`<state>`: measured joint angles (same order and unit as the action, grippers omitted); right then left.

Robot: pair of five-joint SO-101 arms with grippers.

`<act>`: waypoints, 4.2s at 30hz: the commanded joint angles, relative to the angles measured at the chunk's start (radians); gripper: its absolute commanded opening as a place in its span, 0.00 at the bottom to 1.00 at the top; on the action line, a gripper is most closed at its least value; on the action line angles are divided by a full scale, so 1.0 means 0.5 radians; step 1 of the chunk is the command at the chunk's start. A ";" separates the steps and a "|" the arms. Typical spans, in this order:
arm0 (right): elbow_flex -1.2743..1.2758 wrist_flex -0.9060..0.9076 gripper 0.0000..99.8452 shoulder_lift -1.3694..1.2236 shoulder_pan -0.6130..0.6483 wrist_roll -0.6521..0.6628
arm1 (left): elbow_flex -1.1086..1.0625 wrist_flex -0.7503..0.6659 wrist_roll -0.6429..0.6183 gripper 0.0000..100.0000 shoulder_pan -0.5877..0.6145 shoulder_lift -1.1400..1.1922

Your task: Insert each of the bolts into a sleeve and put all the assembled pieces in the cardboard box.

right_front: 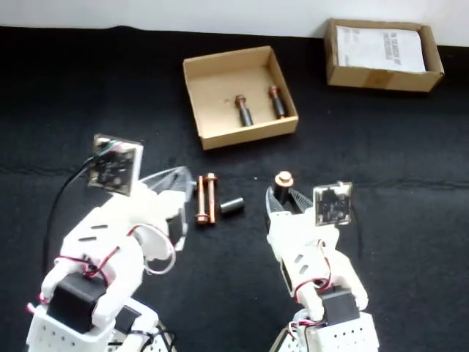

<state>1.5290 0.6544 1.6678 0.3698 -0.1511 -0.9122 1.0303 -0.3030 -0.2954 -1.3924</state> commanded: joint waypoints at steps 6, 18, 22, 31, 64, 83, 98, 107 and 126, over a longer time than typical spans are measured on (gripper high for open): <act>-0.950 0.011 0.01 -1.100 -0.026 -0.003 | -0.560 -0.009 -0.012 0.01 0.446 -0.428; -2.183 0.011 0.01 -2.533 -0.023 0.003 | -1.382 -0.482 -0.015 0.01 0.925 -0.836; -2.555 0.011 0.01 -2.895 -0.023 0.009 | -1.490 -0.485 -0.015 0.01 0.962 -0.836; -3.512 0.118 0.01 -3.859 -0.023 0.012 | -1.564 -0.479 -0.015 0.01 0.962 -0.824; -5.645 1.548 0.04 -5.642 0.222 0.743 | -1.564 -0.479 -0.015 0.01 0.950 -0.824; -6.041 2.223 0.29 -4.755 0.149 0.743 | -1.564 -0.479 -0.012 0.01 0.956 -0.821; -3.929 2.214 0.29 -3.497 0.342 1.028 | -1.564 -0.479 -0.009 0.01 0.959 -0.821; -3.353 2.202 0.29 -3.392 0.465 1.921 | -1.564 -0.479 -0.006 0.01 0.962 -0.821; -3.285 2.015 0.29 -3.748 0.542 2.476 | -1.564 -0.457 -0.003 0.01 0.965 -0.821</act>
<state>-0.1036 1.6701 -0.1765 0.6322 1.0457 -1.6778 0.8048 -0.3046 0.1741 -1.7975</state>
